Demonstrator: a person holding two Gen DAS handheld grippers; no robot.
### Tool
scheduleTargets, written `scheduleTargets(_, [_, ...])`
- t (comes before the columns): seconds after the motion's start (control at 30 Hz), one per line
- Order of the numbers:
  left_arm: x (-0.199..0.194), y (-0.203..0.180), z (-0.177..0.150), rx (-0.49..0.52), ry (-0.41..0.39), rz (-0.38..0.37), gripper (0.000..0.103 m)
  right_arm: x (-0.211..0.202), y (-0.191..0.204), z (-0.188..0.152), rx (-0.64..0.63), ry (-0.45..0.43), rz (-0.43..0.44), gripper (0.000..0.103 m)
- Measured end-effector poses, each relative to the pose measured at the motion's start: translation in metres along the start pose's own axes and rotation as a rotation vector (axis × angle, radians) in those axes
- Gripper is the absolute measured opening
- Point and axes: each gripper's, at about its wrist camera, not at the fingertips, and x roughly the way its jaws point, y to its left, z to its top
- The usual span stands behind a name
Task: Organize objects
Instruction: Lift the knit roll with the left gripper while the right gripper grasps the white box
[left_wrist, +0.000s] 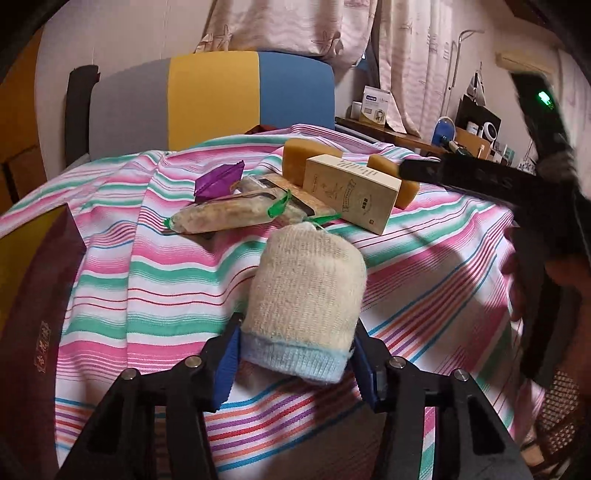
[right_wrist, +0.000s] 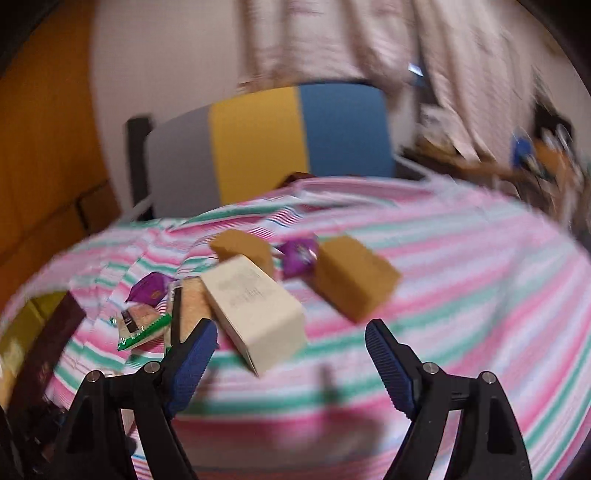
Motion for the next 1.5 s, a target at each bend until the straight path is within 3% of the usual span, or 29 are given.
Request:
scheduleTargets(0.1, [0.000,0.002,0.000,-0.013,0.000,-0.014,0.054,0.017,0.009,0.014,-0.101,0.043,0.017,0.084])
scheduleTargets(0.3, [0.003,0.005,0.000,-0.030,0.011,-0.036,0.055,0.052,0.007,0.015,-0.142,0.141,0.059,0.084])
scheduleTargets(0.4, [0.005,0.008,0.000,-0.041,0.015,-0.052,0.055,0.062,0.014,0.009,-0.167,0.171,0.040,0.084])
scheduleTargets(0.43, [0.005,0.007,0.000,-0.039,0.015,-0.052,0.055,0.064,0.016,0.007,-0.172,0.175,0.041,0.083])
scheduleTargets(0.47, [0.005,0.007,0.000,-0.038,0.015,-0.051,0.055,0.064,0.017,0.006,-0.174,0.177,0.040,0.075])
scheduleTargets(0.5, [0.005,0.007,0.000,-0.038,0.015,-0.052,0.055,0.064,0.019,0.004,-0.175,0.177,0.043,0.066])
scheduleTargets(0.67, [0.006,0.007,0.000,-0.046,0.016,-0.065,0.057,0.050,0.024,-0.001,-0.145,0.136,0.062,0.054])
scheduleTargets(0.87, [0.004,0.009,-0.001,-0.057,0.012,-0.080,0.060,0.028,0.024,-0.012,-0.041,0.096,0.025,0.051])
scheduleTargets(1.03, [0.004,0.010,0.000,-0.059,0.021,-0.108,0.073,0.006,0.015,-0.029,0.095,0.085,-0.032,0.051])
scheduleTargets(1.13, [0.005,0.007,0.005,-0.063,0.045,-0.066,0.075,-0.002,0.013,-0.038,0.130,0.065,-0.066,0.051])
scheduleTargets(1.37, [0.008,-0.009,0.022,0.033,0.022,0.010,0.075,-0.005,0.027,-0.043,0.065,0.036,-0.120,0.051])
scheduleTargets(1.4, [0.012,-0.014,0.022,0.077,0.030,0.028,0.072,-0.005,0.027,-0.044,0.066,0.033,-0.120,0.051])
scheduleTargets(1.43, [0.016,-0.016,0.021,0.097,0.046,0.030,0.060,-0.005,0.027,-0.045,0.070,0.031,-0.117,0.051])
scheduleTargets(1.5, [0.019,-0.016,0.018,0.091,0.058,0.031,0.057,-0.007,0.023,-0.046,0.084,0.024,-0.110,0.051])
